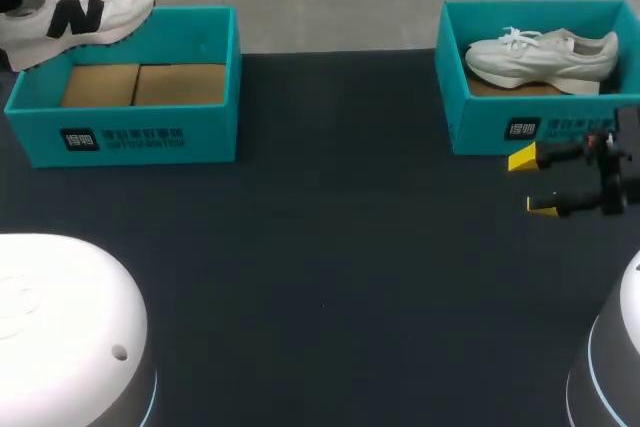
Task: Take the shoe out of the shoebox, open the shoe tongue, remove and reinsert the insole, then place the shoe into the shoebox
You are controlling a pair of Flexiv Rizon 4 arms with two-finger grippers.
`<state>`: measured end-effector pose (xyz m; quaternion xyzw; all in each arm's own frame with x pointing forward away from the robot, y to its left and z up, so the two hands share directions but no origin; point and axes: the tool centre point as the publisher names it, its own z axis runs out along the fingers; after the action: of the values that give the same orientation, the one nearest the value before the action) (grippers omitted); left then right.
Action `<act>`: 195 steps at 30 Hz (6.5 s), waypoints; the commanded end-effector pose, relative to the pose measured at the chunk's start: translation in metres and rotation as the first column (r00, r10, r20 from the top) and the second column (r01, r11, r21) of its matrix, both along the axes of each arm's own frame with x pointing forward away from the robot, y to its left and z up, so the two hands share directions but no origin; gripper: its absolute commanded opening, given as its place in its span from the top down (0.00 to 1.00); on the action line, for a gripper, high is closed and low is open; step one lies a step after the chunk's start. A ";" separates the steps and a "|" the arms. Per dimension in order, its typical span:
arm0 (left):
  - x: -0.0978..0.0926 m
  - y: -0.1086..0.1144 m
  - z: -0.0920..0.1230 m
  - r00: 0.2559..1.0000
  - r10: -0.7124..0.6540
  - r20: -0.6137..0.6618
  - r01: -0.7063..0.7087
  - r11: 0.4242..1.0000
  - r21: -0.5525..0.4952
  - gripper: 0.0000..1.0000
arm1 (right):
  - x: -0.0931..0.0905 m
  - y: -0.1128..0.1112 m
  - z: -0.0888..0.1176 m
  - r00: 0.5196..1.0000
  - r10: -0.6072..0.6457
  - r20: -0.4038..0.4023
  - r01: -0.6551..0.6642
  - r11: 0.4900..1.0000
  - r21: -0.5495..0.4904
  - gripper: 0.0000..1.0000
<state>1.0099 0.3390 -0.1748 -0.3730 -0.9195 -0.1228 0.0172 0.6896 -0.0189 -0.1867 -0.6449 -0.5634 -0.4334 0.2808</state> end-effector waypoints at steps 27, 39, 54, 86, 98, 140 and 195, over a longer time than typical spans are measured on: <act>-0.001 -0.001 0.000 0.799 -0.600 0.038 0.601 0.797 -0.058 1.00 | -0.001 0.001 0.000 1.000 -0.003 0.000 0.003 1.000 -0.002 0.00; 0.029 -0.010 -0.028 0.812 -0.583 0.036 0.584 0.812 -0.030 1.00 | -0.001 0.001 0.000 1.000 -0.003 0.000 0.003 1.000 -0.002 0.00; 0.060 -0.015 -0.068 0.799 -0.601 0.039 0.602 0.794 -0.085 1.00 | -0.001 0.001 0.000 1.000 -0.003 0.000 0.003 1.000 -0.002 0.00; 0.062 -0.031 -0.176 0.789 -0.614 0.026 0.612 0.783 -0.110 1.00 | -0.001 0.001 0.000 1.000 -0.003 0.000 0.003 1.000 -0.002 0.00; 0.064 -0.036 -0.196 0.776 -0.631 -0.004 0.627 0.772 -0.106 1.00 | -0.001 0.001 0.000 1.000 -0.003 0.000 0.003 1.000 -0.002 0.00; 0.049 -0.055 -0.107 0.779 -0.623 0.072 0.626 0.765 -0.149 0.60 | -0.001 0.001 0.000 1.000 -0.003 0.000 0.003 1.000 -0.002 0.00; 0.016 -0.049 -0.006 0.824 -0.551 0.134 0.567 0.805 -0.176 0.00 | -0.001 0.001 0.000 1.000 -0.003 0.000 0.003 1.000 -0.002 0.00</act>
<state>1.0261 0.2901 -0.1811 -0.6217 -0.7765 -0.0386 -0.0949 0.6896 -0.0189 -0.1867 -0.6449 -0.5634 -0.4334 0.2807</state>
